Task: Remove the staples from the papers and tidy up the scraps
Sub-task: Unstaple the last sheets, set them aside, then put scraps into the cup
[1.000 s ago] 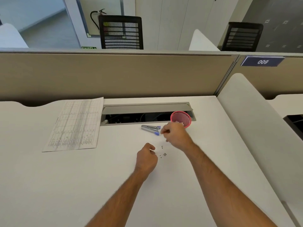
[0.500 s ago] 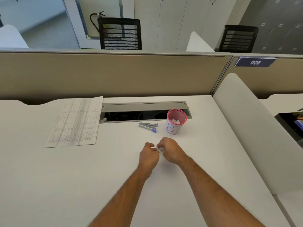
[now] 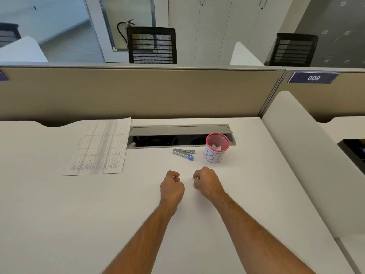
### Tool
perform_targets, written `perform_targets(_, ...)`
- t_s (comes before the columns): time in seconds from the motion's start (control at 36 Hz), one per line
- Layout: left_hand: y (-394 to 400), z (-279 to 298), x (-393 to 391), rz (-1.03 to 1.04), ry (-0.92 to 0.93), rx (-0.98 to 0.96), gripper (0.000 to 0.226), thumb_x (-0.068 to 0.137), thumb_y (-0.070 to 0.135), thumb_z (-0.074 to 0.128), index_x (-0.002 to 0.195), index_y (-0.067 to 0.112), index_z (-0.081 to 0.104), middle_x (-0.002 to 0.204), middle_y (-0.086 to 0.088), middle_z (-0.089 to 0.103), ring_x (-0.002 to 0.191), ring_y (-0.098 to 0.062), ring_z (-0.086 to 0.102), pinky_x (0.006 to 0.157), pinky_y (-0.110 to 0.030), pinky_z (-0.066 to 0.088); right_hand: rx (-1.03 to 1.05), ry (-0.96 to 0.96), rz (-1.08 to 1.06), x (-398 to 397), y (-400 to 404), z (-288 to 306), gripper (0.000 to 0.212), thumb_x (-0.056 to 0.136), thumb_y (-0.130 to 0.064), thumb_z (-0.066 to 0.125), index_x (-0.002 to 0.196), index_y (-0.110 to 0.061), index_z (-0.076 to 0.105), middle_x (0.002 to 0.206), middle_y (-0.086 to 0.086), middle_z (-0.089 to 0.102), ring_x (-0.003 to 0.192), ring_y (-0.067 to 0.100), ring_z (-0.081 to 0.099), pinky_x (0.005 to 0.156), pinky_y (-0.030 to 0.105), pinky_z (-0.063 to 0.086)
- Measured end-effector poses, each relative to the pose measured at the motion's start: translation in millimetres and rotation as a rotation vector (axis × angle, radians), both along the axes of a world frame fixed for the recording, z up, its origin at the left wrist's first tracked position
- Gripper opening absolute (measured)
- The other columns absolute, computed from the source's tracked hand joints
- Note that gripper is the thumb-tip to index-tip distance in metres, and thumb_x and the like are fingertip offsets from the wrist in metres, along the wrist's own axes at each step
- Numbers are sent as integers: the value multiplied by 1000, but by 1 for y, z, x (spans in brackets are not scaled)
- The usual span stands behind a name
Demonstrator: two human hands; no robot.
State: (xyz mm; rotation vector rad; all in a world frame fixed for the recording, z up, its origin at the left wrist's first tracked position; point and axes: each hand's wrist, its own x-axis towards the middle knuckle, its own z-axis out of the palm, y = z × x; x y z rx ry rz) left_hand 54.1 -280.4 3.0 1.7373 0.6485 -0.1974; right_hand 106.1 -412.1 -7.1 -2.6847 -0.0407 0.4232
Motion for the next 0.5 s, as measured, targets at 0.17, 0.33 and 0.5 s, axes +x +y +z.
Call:
perform_targets(0.17, 2, 5, -2, -9, -9, 18, 43, 90, -7, 42, 122, 17, 57, 120, -2, 61, 92, -17, 60, 65, -23, 51, -64, -38, 44, -2, 2, -1, 17, 93, -10, 62, 104, -12, 76, 103, 8, 71, 95, 22, 63, 83, 31, 53)
perform_targets(0.33, 2, 9, 0, -20, -5, 44, 45, 90, -8, 44, 123, 18, 57, 119, 0, 60, 87, -9, 57, 64, -21, 49, -79, -3, 88, 0, 5, 4, 21, 95, -13, 57, 105, -11, 75, 103, 8, 72, 95, 23, 64, 86, 34, 55)
perform_targets(0.5, -1, 13, 1, -27, 5, 68, 45, 91, -10, 45, 126, 17, 56, 121, 0, 59, 96, -14, 57, 61, -18, 46, -58, 76, 48, 3, 6, 10, 18, 93, -18, 64, 104, -10, 74, 101, 10, 72, 92, 23, 65, 82, 32, 55)
